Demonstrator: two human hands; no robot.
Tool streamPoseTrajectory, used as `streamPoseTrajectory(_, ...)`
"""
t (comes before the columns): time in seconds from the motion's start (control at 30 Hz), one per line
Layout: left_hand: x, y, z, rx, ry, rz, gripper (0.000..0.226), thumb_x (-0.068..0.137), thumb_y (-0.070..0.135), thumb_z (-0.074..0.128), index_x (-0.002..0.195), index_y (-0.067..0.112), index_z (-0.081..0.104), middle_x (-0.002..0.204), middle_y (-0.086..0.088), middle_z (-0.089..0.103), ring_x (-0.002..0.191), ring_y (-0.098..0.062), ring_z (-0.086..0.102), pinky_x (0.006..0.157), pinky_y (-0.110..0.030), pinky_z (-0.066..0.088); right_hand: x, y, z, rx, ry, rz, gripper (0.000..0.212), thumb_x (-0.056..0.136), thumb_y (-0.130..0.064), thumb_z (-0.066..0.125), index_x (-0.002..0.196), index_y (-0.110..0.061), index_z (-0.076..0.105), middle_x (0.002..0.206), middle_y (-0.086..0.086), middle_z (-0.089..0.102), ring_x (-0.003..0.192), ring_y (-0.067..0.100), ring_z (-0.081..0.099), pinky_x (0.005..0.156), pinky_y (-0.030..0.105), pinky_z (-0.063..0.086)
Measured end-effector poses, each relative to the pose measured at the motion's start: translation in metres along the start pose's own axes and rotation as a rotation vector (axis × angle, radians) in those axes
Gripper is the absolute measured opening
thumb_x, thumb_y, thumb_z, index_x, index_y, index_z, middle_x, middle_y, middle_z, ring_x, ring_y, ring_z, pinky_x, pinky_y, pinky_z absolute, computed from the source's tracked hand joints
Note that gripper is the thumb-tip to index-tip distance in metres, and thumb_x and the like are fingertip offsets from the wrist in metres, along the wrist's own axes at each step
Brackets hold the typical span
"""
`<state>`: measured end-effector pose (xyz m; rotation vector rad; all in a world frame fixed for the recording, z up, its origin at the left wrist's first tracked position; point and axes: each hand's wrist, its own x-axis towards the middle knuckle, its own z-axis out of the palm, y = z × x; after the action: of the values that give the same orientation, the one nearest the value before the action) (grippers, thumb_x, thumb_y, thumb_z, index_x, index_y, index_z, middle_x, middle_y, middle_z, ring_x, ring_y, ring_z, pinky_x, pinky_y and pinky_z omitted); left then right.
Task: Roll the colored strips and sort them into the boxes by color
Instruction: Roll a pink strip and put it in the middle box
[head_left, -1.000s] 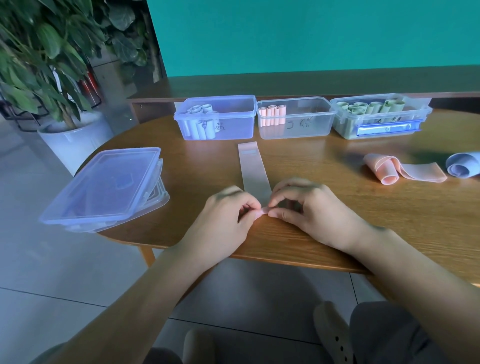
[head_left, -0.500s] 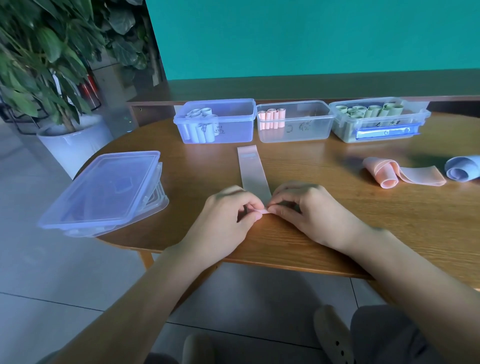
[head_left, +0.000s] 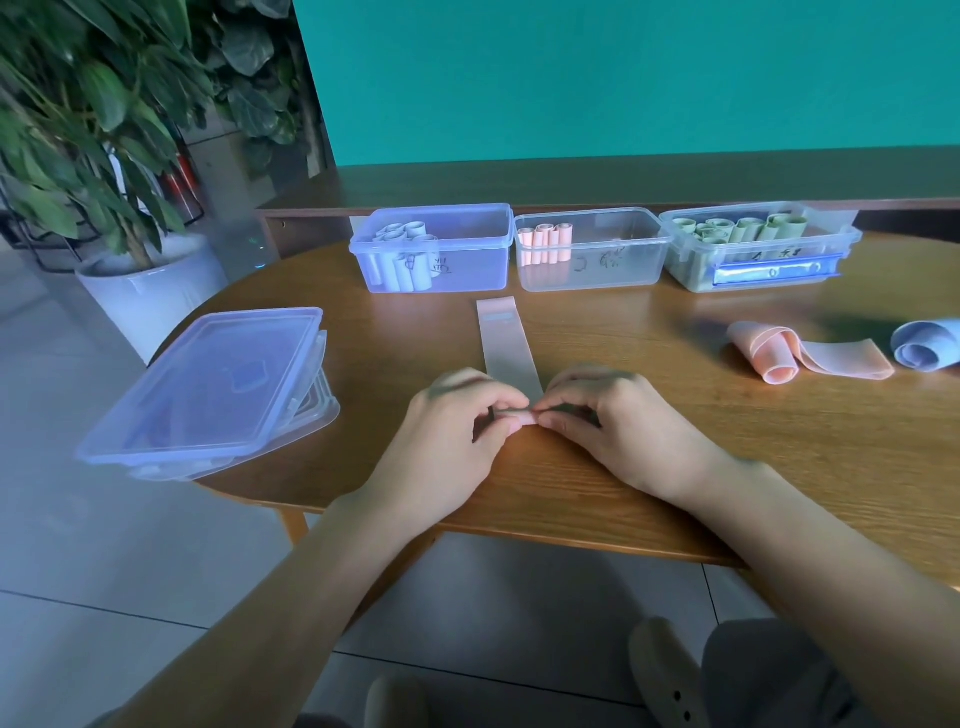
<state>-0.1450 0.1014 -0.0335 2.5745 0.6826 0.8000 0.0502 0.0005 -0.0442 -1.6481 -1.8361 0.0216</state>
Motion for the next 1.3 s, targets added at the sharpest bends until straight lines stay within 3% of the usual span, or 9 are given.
streamPoseTrajectory(0.3,0.009,-0.006,0.003,0.008,-0.037,-0.02,0.014,0.096,0.031,0.064,0.107,0.031,0.074,0.104,0.02,0.063,0.094,0.002,0.054,0.08,-0.008,0.04,0.0,0.003,0.003,0.04,0.043,0.033,0.015,0.095,-0.024,0.072,0.109,-0.024,0.077,0.105,-0.012,0.064,0.093,0.002,0.06,0.082,0.011,0.042)
streamPoseTrajectory(0.47,0.013,-0.01,0.007,0.026,-0.017,-0.009,0.017,0.097,0.04,0.06,0.106,0.034,0.074,0.103,0.019,0.063,0.097,-0.004,0.055,0.083,-0.021,0.047,0.003,0.006,0.006,0.063,0.036,0.08,0.013,0.096,-0.029,0.068,0.106,-0.033,0.076,0.104,-0.019,0.062,0.094,0.004,0.061,0.081,0.031,0.053)
streamPoseTrajectory(0.73,0.011,-0.008,0.006,0.085,-0.005,-0.012,0.013,0.095,0.031,0.065,0.108,0.032,0.069,0.105,0.022,0.056,0.099,0.0,0.048,0.086,-0.024,0.048,0.011,0.012,0.006,-0.005,0.012,0.058,0.017,0.102,-0.035,0.058,0.108,-0.038,0.073,0.108,-0.02,0.06,0.097,0.003,0.06,0.079,0.041,0.055)
streamPoseTrajectory(0.83,0.013,-0.008,0.006,0.109,-0.012,-0.026,0.015,0.097,0.031,0.062,0.111,0.031,0.067,0.106,0.023,0.054,0.099,0.0,0.046,0.086,-0.019,0.043,0.014,0.013,0.004,-0.024,-0.003,0.04,0.02,0.101,-0.037,0.055,0.109,-0.037,0.073,0.11,-0.019,0.056,0.095,0.002,0.058,0.076,0.039,0.056)
streamPoseTrajectory(1.07,0.016,-0.013,0.007,0.099,-0.032,-0.05,0.019,0.099,0.036,0.058,0.115,0.035,0.068,0.114,0.02,0.061,0.104,-0.001,0.049,0.086,-0.013,0.04,0.018,0.02,0.004,-0.002,-0.011,0.005,0.016,0.096,-0.03,0.069,0.11,-0.034,0.074,0.107,-0.021,0.06,0.096,0.001,0.06,0.077,0.018,0.046)
streamPoseTrajectory(1.3,0.018,-0.013,0.006,0.14,0.017,0.002,0.018,0.099,0.032,0.059,0.114,0.031,0.07,0.113,0.016,0.061,0.107,-0.001,0.047,0.087,-0.013,0.035,0.025,0.025,0.006,0.038,-0.002,0.014,0.019,0.099,-0.037,0.06,0.11,-0.034,0.075,0.106,-0.02,0.064,0.098,0.005,0.062,0.08,0.037,0.056)
